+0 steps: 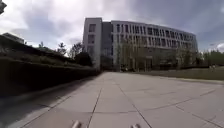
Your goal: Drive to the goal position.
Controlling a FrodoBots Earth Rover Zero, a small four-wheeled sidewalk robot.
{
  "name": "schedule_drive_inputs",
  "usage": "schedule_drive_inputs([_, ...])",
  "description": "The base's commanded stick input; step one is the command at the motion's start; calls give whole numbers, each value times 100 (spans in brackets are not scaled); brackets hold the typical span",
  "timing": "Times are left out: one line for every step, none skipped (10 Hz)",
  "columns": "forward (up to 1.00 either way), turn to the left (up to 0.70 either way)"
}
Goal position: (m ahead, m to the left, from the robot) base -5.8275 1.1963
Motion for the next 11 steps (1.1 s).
schedule_drive_inputs([70, 0])
schedule_drive_inputs([70, 0])
schedule_drive_inputs([70, 0])
schedule_drive_inputs([70, 0])
schedule_drive_inputs([70, 0])
schedule_drive_inputs([70, 0])
schedule_drive_inputs([70, 0])
schedule_drive_inputs([70, 0])
schedule_drive_inputs([70, 0])
schedule_drive_inputs([70, 0])
schedule_drive_inputs([70, 0])
